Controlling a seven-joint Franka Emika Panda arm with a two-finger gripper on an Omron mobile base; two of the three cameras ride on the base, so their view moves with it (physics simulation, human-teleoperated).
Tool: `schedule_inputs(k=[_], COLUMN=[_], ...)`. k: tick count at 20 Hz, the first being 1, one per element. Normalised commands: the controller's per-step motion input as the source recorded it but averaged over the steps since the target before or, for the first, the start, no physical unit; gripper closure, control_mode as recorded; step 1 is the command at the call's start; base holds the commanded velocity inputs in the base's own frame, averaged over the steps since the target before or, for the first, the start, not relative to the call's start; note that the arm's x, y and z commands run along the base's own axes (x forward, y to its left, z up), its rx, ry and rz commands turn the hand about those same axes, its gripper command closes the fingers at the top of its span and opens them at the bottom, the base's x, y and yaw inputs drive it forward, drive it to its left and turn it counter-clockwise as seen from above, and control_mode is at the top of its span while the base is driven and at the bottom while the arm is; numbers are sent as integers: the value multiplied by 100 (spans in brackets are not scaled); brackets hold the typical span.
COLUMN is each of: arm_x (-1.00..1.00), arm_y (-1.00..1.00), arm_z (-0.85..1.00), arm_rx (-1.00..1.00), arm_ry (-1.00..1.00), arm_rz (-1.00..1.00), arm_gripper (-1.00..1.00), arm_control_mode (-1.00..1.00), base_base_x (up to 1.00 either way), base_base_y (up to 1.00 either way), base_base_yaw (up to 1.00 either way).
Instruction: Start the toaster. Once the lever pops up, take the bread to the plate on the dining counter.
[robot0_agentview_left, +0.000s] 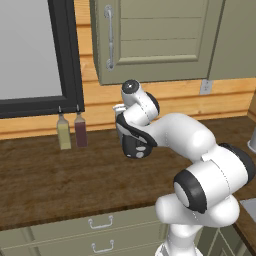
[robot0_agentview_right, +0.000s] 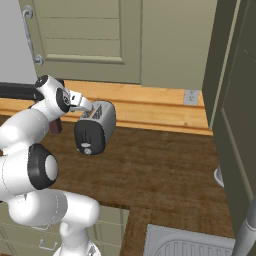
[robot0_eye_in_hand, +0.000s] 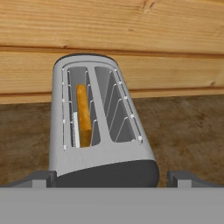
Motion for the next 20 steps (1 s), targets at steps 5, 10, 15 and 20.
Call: schedule_inputs(k=[5, 10, 15, 20], arm_x=[0, 0, 0, 0], arm_y=[0, 0, 0, 0], arm_z=[0, 0, 0, 0], arm_rx=[0, 0, 0, 0], arm_ry=[0, 0, 0, 0], arm_rz=[0, 0, 0, 0], arm_gripper=[-100, -100, -100, -100], arm_control_mode=[-100, -100, -100, -100], base_base_x=[0, 0, 0, 0], base_base_y=[0, 0, 0, 0], base_base_yaw=[0, 0, 0, 0])
